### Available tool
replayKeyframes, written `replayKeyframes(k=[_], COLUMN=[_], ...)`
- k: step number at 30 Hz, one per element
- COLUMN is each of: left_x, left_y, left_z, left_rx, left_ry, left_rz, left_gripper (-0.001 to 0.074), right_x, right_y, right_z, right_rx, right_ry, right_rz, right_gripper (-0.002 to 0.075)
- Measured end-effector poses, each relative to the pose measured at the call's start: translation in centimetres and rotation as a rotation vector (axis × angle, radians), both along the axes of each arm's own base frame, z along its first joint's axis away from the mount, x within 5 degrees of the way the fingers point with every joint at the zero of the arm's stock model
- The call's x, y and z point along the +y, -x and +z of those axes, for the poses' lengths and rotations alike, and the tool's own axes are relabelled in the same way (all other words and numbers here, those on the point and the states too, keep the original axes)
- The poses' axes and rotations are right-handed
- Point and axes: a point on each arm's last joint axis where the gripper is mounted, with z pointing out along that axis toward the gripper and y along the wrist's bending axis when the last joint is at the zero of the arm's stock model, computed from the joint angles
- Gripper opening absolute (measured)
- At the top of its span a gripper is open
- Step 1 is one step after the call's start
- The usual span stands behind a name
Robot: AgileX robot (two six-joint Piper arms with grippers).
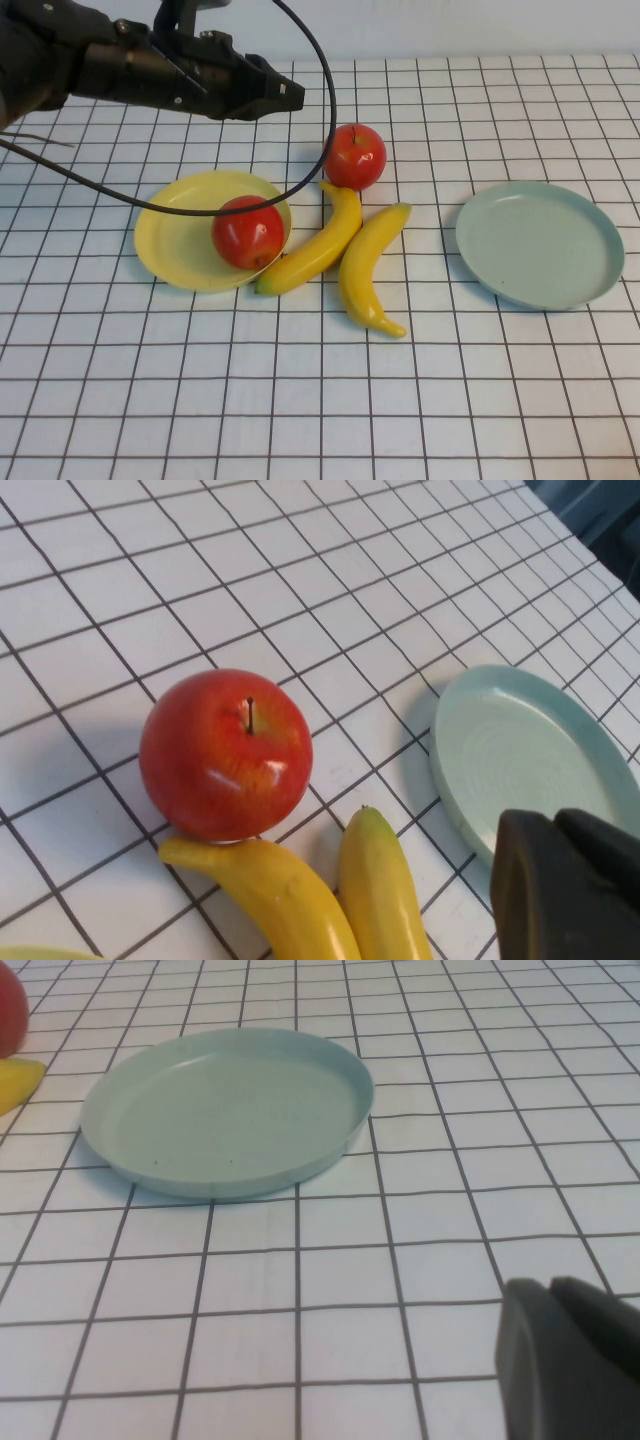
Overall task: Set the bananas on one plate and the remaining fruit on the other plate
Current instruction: Put one type of fruit in the left plate
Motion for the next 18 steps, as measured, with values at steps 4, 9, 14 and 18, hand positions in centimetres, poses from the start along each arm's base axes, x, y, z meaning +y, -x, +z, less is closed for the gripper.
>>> replayKeyframes(k=[4, 9, 14, 18], left_x=[0.03, 0.07, 0.06, 0.05], left_y=[-0.11, -0.12, -0.09, -0.07], left_z=[0.05, 0.00, -0.01, -0.01], left_rx=[-0.012, -0.017, -0.011, -0.009], left_ry=[0.000, -0.010, -0.008, -0.007], left_rz=[0.008, 0.007, 0.006, 0.004], left_gripper=[-0.0002, -0.0002, -0.0002, -0.0002], right_x=[0.00, 0.00, 0.00, 0.00], right_y=[0.00, 0.00, 0.00, 0.00], right_z=[0.00, 0.00, 0.00, 0.00], right_rx=[0.000, 0.000, 0.000, 0.000], right_ry=[0.000, 0.000, 0.000, 0.000], right_rz=[0.000, 0.000, 0.000, 0.000], right_gripper=[-0.0015, -0.0015, -0.0015, -0.0015])
